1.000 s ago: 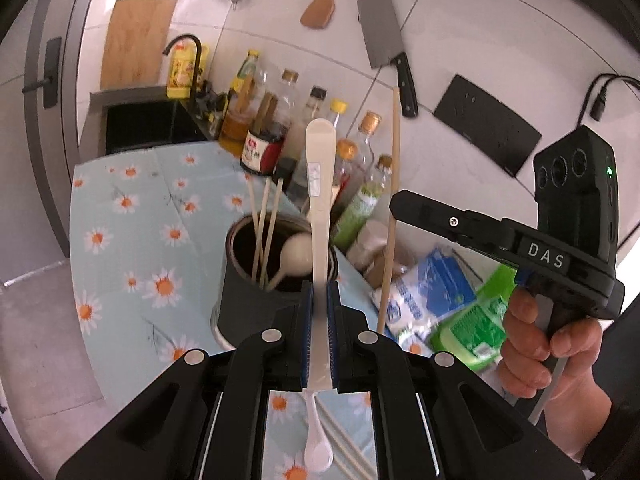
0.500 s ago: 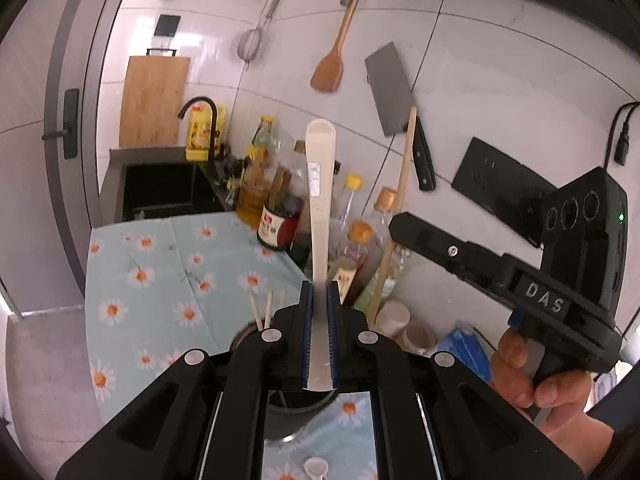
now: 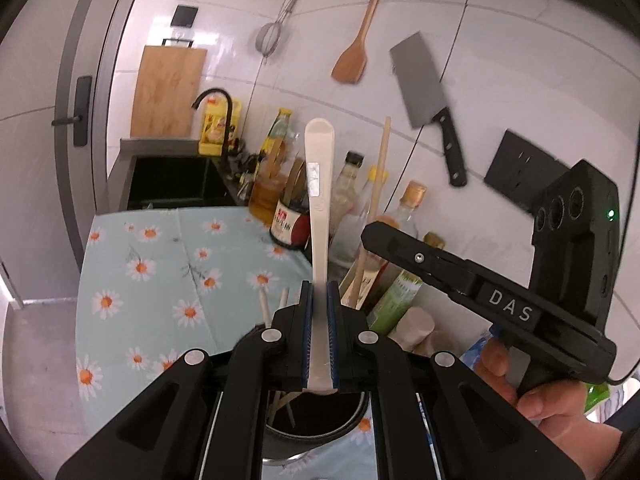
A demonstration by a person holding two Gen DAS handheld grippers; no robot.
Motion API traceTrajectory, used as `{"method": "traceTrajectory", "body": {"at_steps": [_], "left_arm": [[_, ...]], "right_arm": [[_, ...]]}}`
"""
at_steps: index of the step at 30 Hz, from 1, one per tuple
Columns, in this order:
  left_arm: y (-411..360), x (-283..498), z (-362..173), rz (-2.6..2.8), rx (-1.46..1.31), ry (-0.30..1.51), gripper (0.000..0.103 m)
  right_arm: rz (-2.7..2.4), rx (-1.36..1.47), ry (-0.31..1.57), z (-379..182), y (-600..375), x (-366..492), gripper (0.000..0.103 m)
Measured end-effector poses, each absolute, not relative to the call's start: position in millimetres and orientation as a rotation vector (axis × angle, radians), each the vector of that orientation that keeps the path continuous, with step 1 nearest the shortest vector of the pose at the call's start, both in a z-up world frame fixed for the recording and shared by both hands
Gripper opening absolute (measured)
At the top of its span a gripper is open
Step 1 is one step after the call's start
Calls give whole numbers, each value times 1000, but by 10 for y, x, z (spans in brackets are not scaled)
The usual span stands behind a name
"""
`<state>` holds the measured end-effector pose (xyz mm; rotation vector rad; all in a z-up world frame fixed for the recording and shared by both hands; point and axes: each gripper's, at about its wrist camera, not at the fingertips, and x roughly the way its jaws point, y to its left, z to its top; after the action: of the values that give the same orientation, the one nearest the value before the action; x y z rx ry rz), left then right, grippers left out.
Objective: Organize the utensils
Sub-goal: 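Lift spoon and chopstick over the black holder, lower them in, open both tools, then move both open tools back down to the remaining utensils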
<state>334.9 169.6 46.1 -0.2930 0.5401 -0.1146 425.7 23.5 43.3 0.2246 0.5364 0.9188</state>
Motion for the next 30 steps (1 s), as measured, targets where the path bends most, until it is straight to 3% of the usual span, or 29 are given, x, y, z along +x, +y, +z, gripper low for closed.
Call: {"method": "traceTrajectory", "body": {"at_steps": [13, 14, 15, 16, 18, 30], "left_arm": [[1649, 3388, 118, -75, -293, 641, 7], [1661, 3375, 115, -74, -307, 638, 7], [1671, 3356, 120, -64, -308, 635, 7], [1677, 3345, 121, -64, -309, 635, 7], [1699, 3315, 140, -62, -315, 633, 19], [1788, 3102, 268, -69, -333, 593, 19]], "right_arm": [[921, 189, 602, 115, 319, 4261, 6], [925, 190, 612, 105, 323, 4258, 10], [932, 187, 637, 89, 338, 4266, 26], [929, 190, 648, 82, 337, 4270, 27], [915, 200, 644, 92, 302, 4257, 27], [913, 217, 649, 234, 202, 4109, 27]]}}
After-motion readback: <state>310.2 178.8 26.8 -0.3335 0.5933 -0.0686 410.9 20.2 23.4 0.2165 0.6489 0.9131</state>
